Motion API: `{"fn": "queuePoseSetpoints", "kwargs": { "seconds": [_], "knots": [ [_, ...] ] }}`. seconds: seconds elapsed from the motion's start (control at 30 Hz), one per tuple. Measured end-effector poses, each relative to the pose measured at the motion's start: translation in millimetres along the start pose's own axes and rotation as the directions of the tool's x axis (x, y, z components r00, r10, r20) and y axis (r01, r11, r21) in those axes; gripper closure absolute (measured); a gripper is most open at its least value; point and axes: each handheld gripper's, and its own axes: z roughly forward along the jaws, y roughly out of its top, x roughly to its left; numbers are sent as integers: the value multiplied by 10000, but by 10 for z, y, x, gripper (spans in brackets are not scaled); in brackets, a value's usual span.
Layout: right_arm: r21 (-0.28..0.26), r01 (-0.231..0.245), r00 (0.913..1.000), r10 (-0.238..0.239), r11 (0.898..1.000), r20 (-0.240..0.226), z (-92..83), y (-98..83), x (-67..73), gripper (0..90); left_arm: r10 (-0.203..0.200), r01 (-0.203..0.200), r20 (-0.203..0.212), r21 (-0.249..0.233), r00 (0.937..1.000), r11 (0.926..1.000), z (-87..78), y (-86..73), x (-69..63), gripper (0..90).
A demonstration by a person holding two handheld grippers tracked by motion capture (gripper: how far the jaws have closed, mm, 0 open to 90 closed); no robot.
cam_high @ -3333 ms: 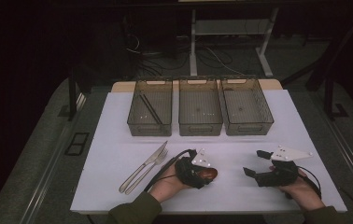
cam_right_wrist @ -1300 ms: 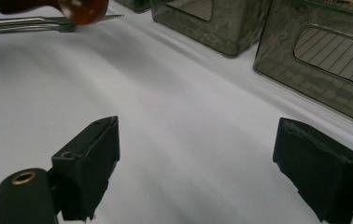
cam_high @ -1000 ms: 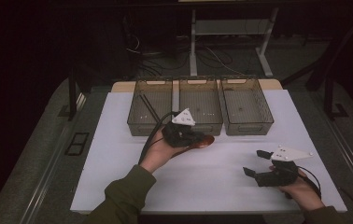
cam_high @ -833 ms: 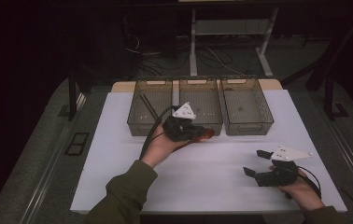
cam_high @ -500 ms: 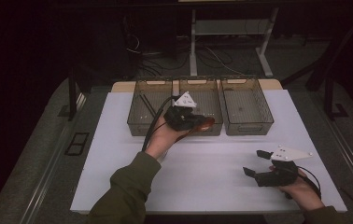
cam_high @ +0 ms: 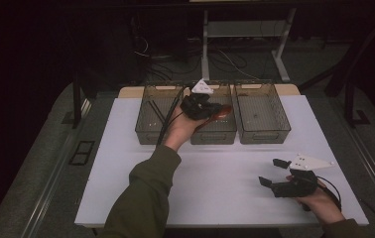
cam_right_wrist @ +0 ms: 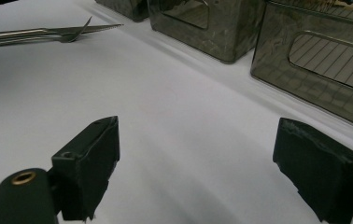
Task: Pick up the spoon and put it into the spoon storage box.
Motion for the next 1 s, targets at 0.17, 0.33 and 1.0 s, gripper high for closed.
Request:
{"fn": "queuePoseSetpoints", "kwargs": {
  "seconds": [0.17,0.33,1.0],
  "knots": [
    [2,13,10000,-13,10000,22,-4,-3,0,141,-74,74,-10,-342,10000,9994,123,71,99,845],
    [-31,58,10000,-58,10000,-41,-9,-5,-8,140,-223,215,-135,-508,9997,9985,244,89,200,845],
    [-39,104,9999,-104,9999,-71,-14,-9,-17,141,-510,511,-677,-14,9964,9987,625,-59,382,834]
  ]
}}
